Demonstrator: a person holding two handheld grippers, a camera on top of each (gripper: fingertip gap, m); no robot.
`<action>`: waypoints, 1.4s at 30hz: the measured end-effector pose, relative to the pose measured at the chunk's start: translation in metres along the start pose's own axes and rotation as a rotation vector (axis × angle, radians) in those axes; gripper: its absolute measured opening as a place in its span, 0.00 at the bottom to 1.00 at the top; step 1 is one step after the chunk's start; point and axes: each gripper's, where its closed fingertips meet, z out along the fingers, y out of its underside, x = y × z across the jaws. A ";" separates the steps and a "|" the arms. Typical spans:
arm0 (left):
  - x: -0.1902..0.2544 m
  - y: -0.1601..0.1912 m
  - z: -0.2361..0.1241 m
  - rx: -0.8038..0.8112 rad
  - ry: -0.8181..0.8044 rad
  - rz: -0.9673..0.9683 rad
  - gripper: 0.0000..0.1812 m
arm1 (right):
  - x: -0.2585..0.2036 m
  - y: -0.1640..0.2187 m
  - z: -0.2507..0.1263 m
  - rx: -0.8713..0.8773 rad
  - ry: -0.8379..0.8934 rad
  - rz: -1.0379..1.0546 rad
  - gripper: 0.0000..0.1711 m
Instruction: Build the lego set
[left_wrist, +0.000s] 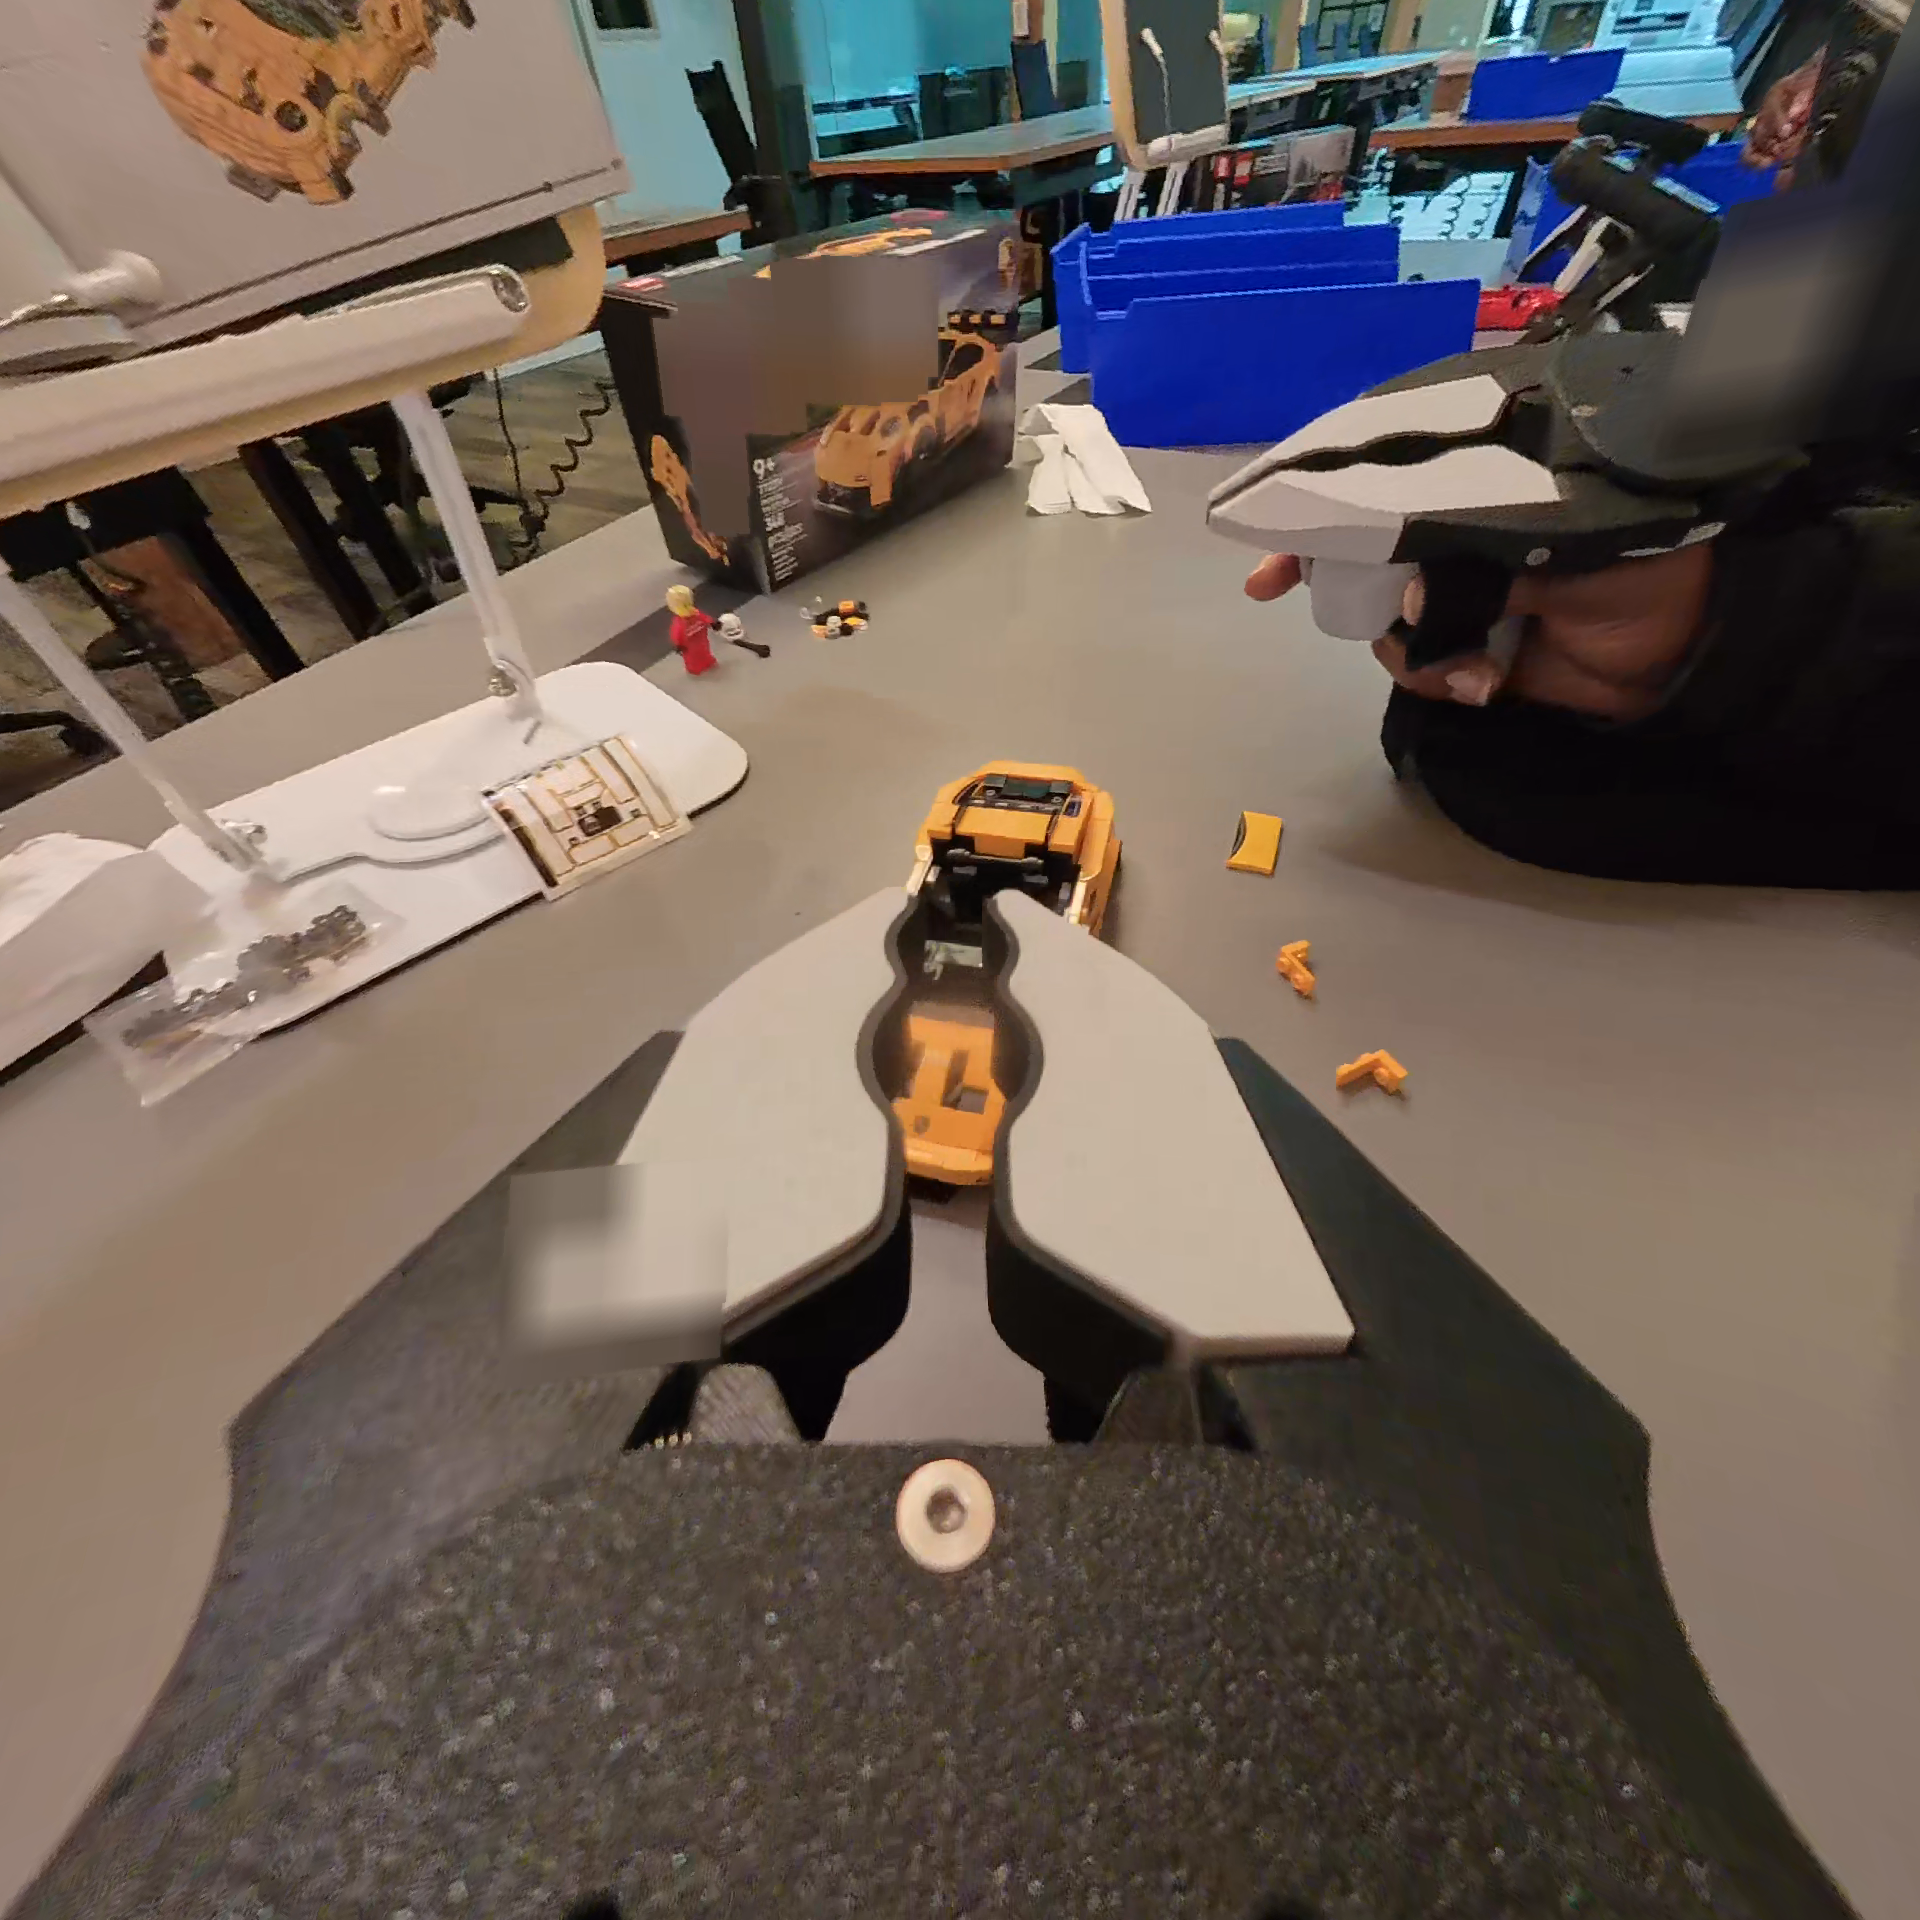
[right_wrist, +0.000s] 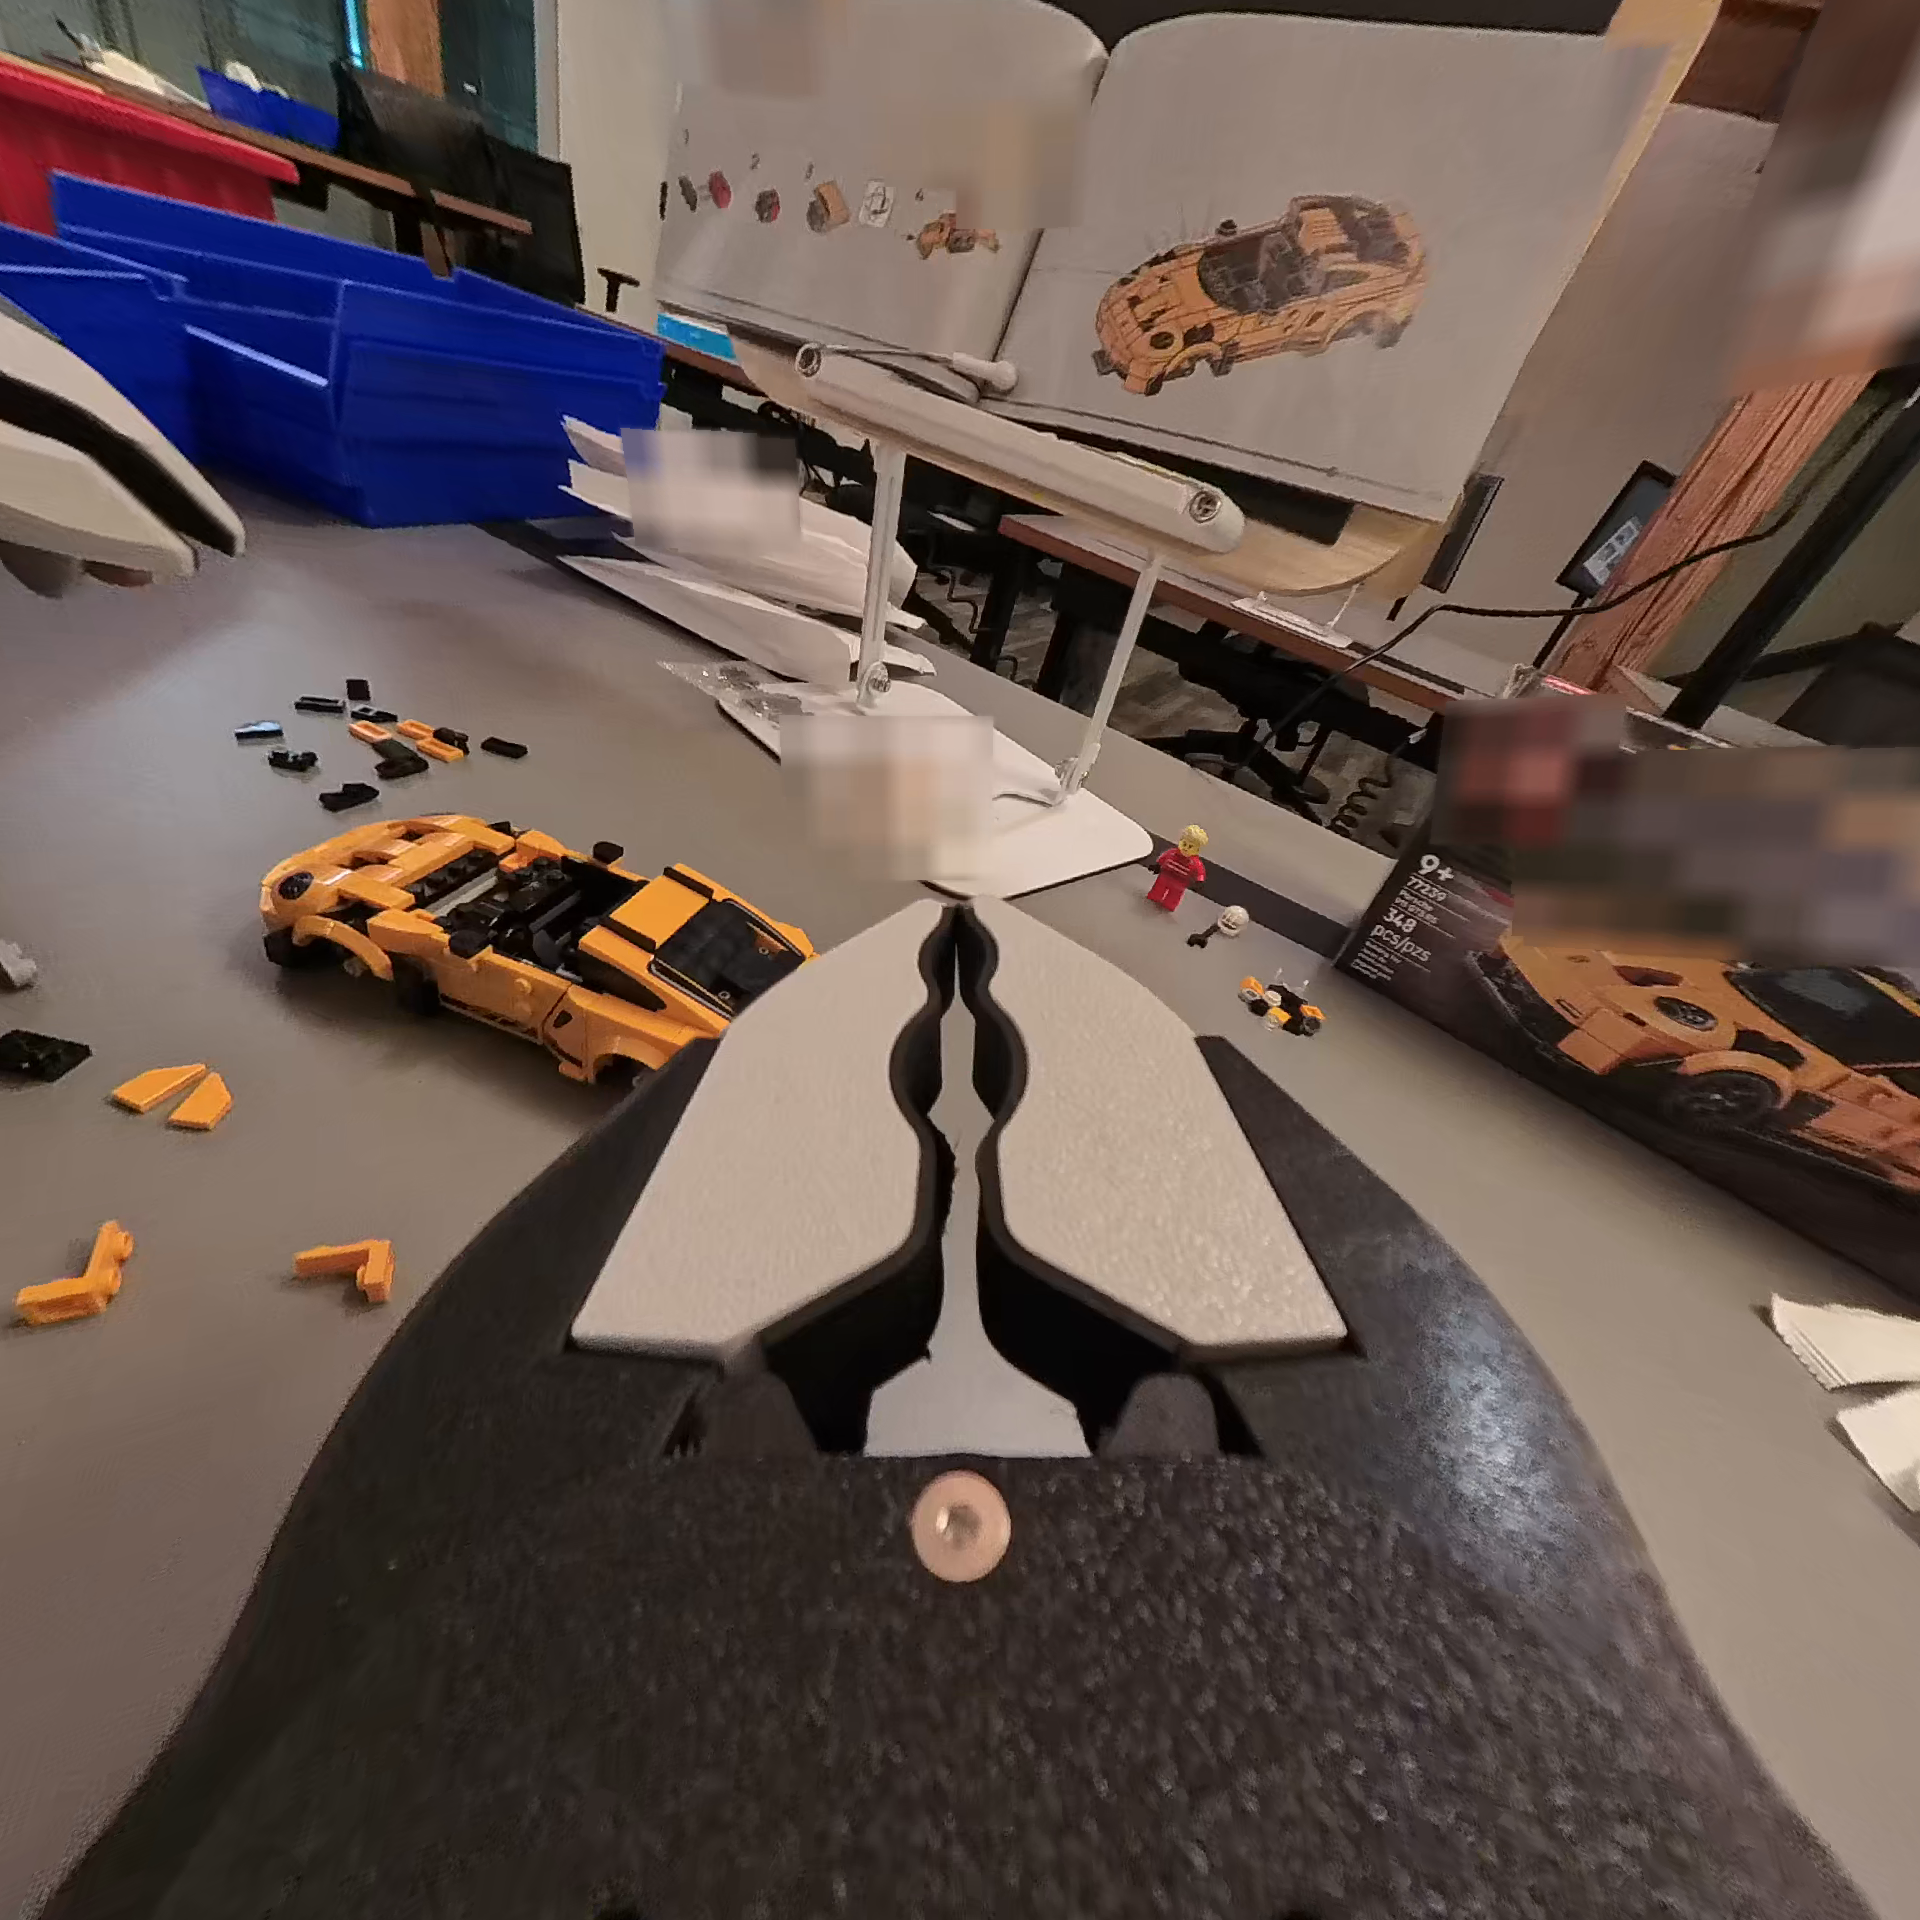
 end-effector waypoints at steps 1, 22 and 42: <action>-0.002 0.001 -0.001 -0.003 -0.013 0.004 0.05 | -0.001 0.000 0.000 -0.002 -0.001 -0.005 0.00; -0.031 -0.027 -0.043 0.216 -0.299 -0.002 0.00 | 0.016 -0.025 -0.017 0.125 0.074 0.059 0.00; -0.067 0.001 -0.050 0.055 -0.501 -0.100 0.00 | 0.008 -0.018 -0.014 0.083 0.040 0.036 0.00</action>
